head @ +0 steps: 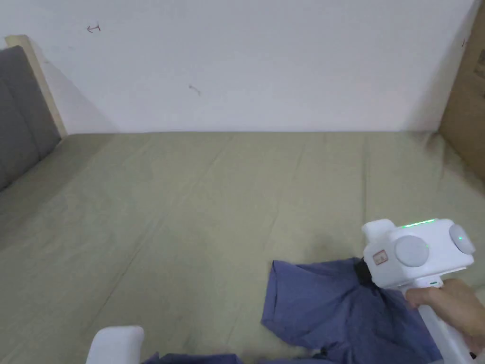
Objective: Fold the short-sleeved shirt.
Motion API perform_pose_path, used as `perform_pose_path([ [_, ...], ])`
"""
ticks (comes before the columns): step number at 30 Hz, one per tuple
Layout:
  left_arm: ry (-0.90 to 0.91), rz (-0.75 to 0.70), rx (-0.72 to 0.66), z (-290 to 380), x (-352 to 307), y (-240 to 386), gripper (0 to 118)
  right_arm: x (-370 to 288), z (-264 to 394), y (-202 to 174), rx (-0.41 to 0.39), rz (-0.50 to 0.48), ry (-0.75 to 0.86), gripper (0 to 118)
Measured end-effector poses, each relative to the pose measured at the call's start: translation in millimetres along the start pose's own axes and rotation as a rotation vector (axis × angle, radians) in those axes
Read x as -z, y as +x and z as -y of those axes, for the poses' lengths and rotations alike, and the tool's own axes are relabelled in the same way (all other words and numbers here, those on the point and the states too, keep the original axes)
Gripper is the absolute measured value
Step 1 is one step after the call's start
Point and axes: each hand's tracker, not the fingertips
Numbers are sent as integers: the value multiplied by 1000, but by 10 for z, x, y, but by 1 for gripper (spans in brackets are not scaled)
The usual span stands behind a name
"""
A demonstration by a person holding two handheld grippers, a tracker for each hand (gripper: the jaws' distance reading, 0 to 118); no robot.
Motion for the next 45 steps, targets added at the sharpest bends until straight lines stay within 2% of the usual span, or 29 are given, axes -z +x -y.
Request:
perform_pose_path([
  [2, 31, -23, 12, -27, -119, -40, 3, -353, -9, 94, 28, -11, 57, 3],
  [5, 90, -47, 0, -140, -375, -147, 3, -1018, -63, 261, 21, 24, 156, 3],
  [9, 200, -126, -34, -287, -713, -270, 3, -1978, -50, 456, 100, 8, 303, 3],
  [12, 259, -183, -14, -355, -967, -326, 3, -2633, 25, 542, 110, 51, 405, 3],
  [15, 313, -194, 0, -462, -1236, -333, 3, -3133, 124, 589, 161, -4, 470, 3],
  [18, 382, -187, 11, -620, -1488, -288, 3, -3503, 219, 536, 154, -8, 513, 3],
  [21, 455, -217, 65, -839, -1728, -204, 3, -3733, 216, 473, 149, 8, 542, 3],
  [25, 526, -173, 17, -1221, -2016, -207, 3, -3925, 87, 420, 171, 19, 567, 3],
  [28, 559, -204, 35, -1566, -2147, -199, 3, -4028, -80, 415, 198, 19, 595, 3],
  [33, 613, -207, 41, -2153, -2359, -193, 3, -4118, -446, 478, 299, -16, 629, 3],
  [45, 735, -241, 69, -3419, -2748, -91, 3, -4626, -1496, 535, 304, 29, 732, 3],
])
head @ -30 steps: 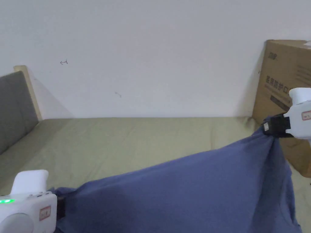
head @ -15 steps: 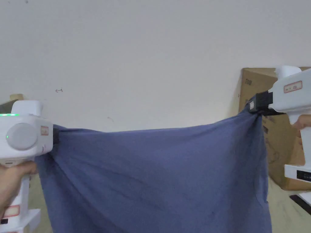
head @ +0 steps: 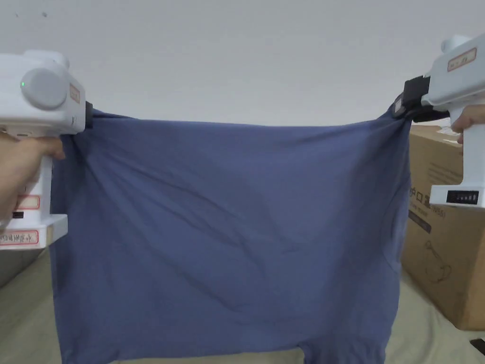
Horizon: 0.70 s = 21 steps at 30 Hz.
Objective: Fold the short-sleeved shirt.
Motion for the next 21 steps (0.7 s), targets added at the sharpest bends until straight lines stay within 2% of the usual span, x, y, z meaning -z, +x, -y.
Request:
perform_pose_path([
  [2, 22, 3, -40, -158, 74, -22, 3, -17, -180, -44, 4, -8, 36, 3],
  [6, 46, -8, -6, -440, 248, -26, 3, -12, -525, -155, -21, -9, 67, 3],
  [11, 68, -12, -27, -580, 453, -30, 3, 106, -688, -229, -27, -12, 87, 3],
  [15, 44, -27, 1, -396, 726, 39, 3, 416, -520, -189, -59, 1, 49, 3],
  [18, 7, -28, -7, -92, 971, 87, 3, 537, -133, -195, -75, 16, -9, 3],
  [21, -73, -7, -19, 346, 1250, 141, 3, 873, 267, -41, -38, 28, -97, 3],
])
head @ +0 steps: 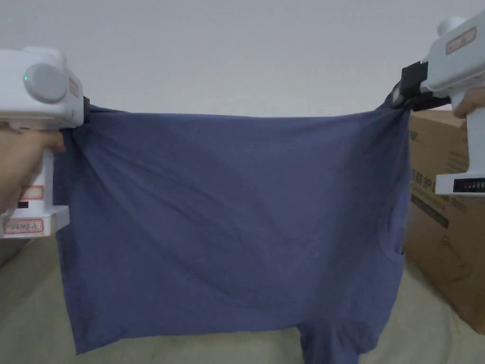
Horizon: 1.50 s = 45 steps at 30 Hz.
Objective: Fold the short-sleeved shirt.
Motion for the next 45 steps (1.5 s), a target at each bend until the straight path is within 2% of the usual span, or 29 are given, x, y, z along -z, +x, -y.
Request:
perform_pose_path([
  [5, -160, 7, 12, 994, 510, 72, 3, 655, 840, 204, -1, 19, -158, 3],
  [9, -323, 6, -3, 1958, 797, 131, 3, 1109, 1750, 365, 4, 41, -312, 3],
  [13, -459, -4, 9, 2837, 881, 150, 3, 1369, 2713, 537, 59, 54, -475, 3],
  [16, -547, 11, -22, 3281, 750, 78, 3, 1368, 3309, 631, 83, 56, -576, 3],
  [17, -558, 18, -33, 3381, 683, 36, 3, 1382, 3440, 727, 115, 56, -594, 3],
  [19, -561, 9, -58, 3570, 583, -68, 3, 1258, 3716, 813, 213, 23, -627, 3],
  [20, -562, 10, -63, 3640, 488, -115, 3, 1168, 3803, 832, 229, 25, -628, 3],
  [24, -553, 38, -96, 3847, -67, -344, 3, 556, 3984, 811, 178, 3, -569, 3],
  [30, -534, 74, -51, 4142, -1085, -712, 3, -599, 4304, 660, 125, -34, -511, 3],
  [33, -549, 73, -97, 4311, -1510, -917, 3, -1046, 4600, 587, 121, -17, -514, 3],
  [38, -578, 63, 20, 4602, -2038, -1016, 3, -1556, 5076, 500, 114, -6, -560, 3],
  [43, -596, 59, 18, 4829, -2342, -1131, 3, -1929, 5382, 474, 116, -14, -602, 3],
  [45, -604, 64, 18, 4869, -2417, -1160, 3, -2040, 5437, 502, 146, -14, -610, 3],
])
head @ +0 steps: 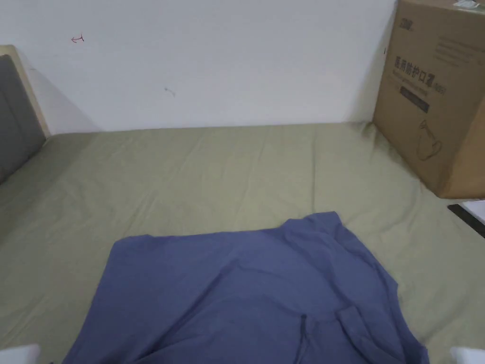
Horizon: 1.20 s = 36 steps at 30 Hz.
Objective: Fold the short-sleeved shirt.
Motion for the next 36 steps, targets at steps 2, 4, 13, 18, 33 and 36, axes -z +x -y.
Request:
perform_pose_path([
  [2, 12, -2, 11, 40, -7, -2, 3, -13, 31, 30, 25, -14, 8, 3],
  [4, 6, -2, 5, 30, 12, 14, 4, 3, 19, 37, 31, -7, 15, 3],
  [13, 31, 62, -76, -44, -161, -17, 95, -11, -100, -36, -11, 81, 67, 92],
  [18, 83, 111, -144, -225, -391, 0, 83, -180, -295, -112, -1, 40, 137, 83],
  [33, 24, 189, -155, -1726, 747, 362, 38, 335, -1260, -490, -22, -64, 187, 0],
  [36, -44, 196, -203, -2112, 1323, 348, 101, 540, -1405, -507, -25, -72, 165, 0],
])
